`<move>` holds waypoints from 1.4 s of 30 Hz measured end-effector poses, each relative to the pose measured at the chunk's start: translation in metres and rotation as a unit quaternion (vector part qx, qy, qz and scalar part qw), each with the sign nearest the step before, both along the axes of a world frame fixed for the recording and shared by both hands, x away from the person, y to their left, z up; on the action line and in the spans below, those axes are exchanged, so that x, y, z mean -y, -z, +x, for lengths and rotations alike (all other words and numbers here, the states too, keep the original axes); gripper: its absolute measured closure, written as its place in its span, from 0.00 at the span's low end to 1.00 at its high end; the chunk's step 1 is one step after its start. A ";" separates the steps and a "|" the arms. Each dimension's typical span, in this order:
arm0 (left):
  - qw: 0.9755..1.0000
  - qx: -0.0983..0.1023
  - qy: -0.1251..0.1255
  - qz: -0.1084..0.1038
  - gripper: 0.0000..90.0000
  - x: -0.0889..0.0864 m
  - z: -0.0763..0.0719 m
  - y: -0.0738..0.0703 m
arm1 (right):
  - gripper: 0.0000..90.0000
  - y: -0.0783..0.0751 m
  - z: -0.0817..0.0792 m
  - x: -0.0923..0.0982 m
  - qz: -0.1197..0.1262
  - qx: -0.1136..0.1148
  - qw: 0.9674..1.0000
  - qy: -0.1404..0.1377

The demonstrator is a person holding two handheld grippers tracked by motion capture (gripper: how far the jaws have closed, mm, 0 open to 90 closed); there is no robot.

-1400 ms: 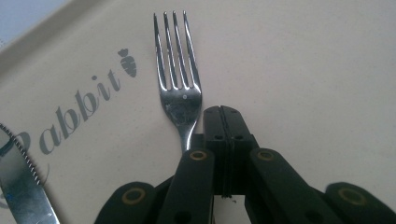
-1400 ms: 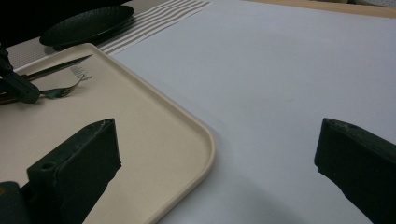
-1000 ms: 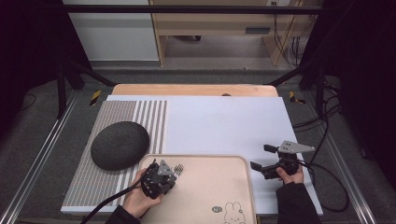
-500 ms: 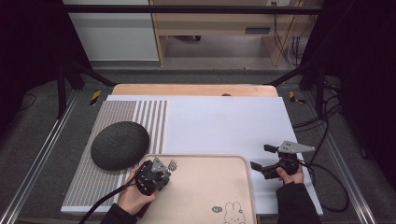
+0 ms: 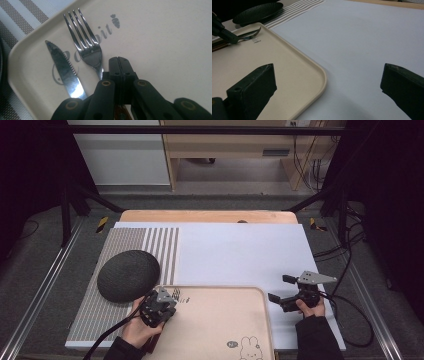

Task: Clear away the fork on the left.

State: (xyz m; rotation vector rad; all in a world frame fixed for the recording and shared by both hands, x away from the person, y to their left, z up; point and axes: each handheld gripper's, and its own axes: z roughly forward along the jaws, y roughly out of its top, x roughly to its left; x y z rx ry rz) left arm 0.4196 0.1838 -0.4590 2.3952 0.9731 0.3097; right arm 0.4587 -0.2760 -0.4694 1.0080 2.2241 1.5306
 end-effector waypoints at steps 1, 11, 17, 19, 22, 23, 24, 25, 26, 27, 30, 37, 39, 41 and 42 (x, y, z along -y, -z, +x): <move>1.000 -0.001 0.000 0.000 1.00 -0.001 0.000 0.000 | 0.00 0.000 0.000 0.000 0.000 0.000 1.000 0.000; 1.000 0.004 -0.008 -0.003 1.00 -0.009 0.002 -0.001 | 0.00 0.000 0.000 0.000 0.001 0.000 1.000 0.000; 1.000 0.006 -0.003 -0.004 0.99 -0.009 0.001 -0.001 | 0.00 0.000 0.000 0.000 0.000 0.000 1.000 0.000; 1.000 0.010 0.001 -0.007 0.99 -0.010 0.001 -0.003 | 0.00 0.000 0.000 0.000 0.000 0.001 1.000 0.000; 1.000 0.019 0.009 -0.019 0.94 -0.010 -0.002 -0.008 | 0.00 0.000 0.000 0.000 0.000 0.001 1.000 0.000; 0.999 0.022 0.008 -0.024 0.93 -0.010 -0.002 -0.010 | 0.00 0.000 0.000 0.000 0.000 0.001 1.000 0.000; 0.999 0.025 0.009 -0.031 0.91 -0.011 -0.003 -0.011 | 0.00 0.000 0.000 0.000 0.000 0.000 1.000 0.000; 0.999 0.026 0.010 -0.039 0.88 -0.011 -0.004 -0.012 | 0.00 0.000 0.000 0.000 0.000 0.001 1.000 0.000; 0.998 0.028 0.009 -0.049 0.85 -0.012 -0.004 -0.013 | 0.00 0.000 0.000 0.000 0.000 0.001 1.000 0.000; 0.998 0.031 0.008 -0.051 0.83 -0.012 -0.005 -0.014 | 0.00 0.000 0.000 0.000 0.000 0.001 1.000 0.000; 0.998 0.042 0.005 -0.043 0.73 -0.013 -0.006 -0.017 | 0.00 0.000 0.000 0.000 0.001 0.001 1.000 0.001; 0.996 0.064 -0.006 -0.064 0.43 -0.019 -0.007 -0.025 | 0.00 0.000 0.000 0.000 0.003 0.000 1.000 0.003; 0.995 0.067 -0.007 -0.075 0.34 -0.021 -0.007 -0.027 | 0.00 0.000 0.000 0.000 0.001 0.001 1.000 0.004; 0.994 0.068 -0.010 -0.082 0.28 -0.024 -0.007 -0.028 | 0.00 0.000 0.000 0.000 0.001 0.001 1.000 0.005; 0.993 0.074 -0.008 -0.086 0.27 -0.025 -0.007 -0.029 | 0.00 0.000 0.000 0.000 0.001 0.001 1.000 0.005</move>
